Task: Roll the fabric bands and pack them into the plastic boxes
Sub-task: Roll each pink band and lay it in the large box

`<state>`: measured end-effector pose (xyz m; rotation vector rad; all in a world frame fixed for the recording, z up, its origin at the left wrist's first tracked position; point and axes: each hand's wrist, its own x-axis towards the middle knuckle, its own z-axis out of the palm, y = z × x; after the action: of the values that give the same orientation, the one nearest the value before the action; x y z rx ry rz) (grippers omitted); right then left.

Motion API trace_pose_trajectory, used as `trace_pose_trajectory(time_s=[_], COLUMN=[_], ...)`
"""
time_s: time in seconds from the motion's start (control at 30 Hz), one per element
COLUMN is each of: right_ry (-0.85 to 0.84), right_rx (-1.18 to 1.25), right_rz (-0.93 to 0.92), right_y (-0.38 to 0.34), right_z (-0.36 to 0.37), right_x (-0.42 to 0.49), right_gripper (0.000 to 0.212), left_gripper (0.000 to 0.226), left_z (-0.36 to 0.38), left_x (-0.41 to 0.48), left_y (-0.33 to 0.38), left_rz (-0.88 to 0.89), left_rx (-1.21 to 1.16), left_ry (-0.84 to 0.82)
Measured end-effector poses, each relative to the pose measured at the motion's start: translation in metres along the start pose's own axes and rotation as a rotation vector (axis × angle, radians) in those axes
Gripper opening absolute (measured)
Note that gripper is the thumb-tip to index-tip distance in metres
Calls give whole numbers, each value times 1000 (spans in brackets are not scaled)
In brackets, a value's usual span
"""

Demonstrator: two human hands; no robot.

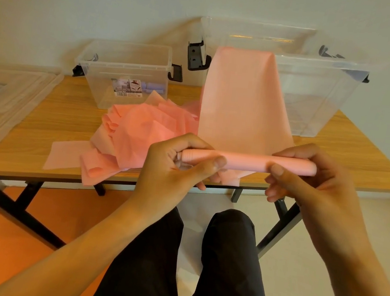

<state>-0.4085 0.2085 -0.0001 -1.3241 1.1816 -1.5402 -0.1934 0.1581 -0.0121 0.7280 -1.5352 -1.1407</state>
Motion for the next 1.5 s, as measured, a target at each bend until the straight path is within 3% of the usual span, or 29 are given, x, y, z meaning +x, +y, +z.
trace_pose_trajectory(time_s=[0.37, 0.6, 0.8, 0.9, 1.1, 1.5], right_ry=[-45, -3, -23, -45, -15, -4], right_rx=[-27, -37, -7, -19, -17, -28], right_rz=[55, 29, 15, 26, 32, 3], right_y=[7, 4, 2, 3, 2, 3], right_z=[-1, 0, 2, 3, 4, 6], right_x=[2, 2, 0, 0, -1, -2], right_gripper=[29, 31, 35, 41, 32, 35], left_gripper=[12, 27, 14, 14, 22, 17], left_z=[-1, -5, -5, -5, -9, -5], left_x=[-1, -2, -3, -4, -5, -2], left_y=[-1, 2, 0, 3, 2, 2], left_rz=[7, 46, 26, -9, 19, 1], left_rx=[6, 12, 8, -27, -6, -60], left_ry=[19, 6, 0, 3, -21, -5])
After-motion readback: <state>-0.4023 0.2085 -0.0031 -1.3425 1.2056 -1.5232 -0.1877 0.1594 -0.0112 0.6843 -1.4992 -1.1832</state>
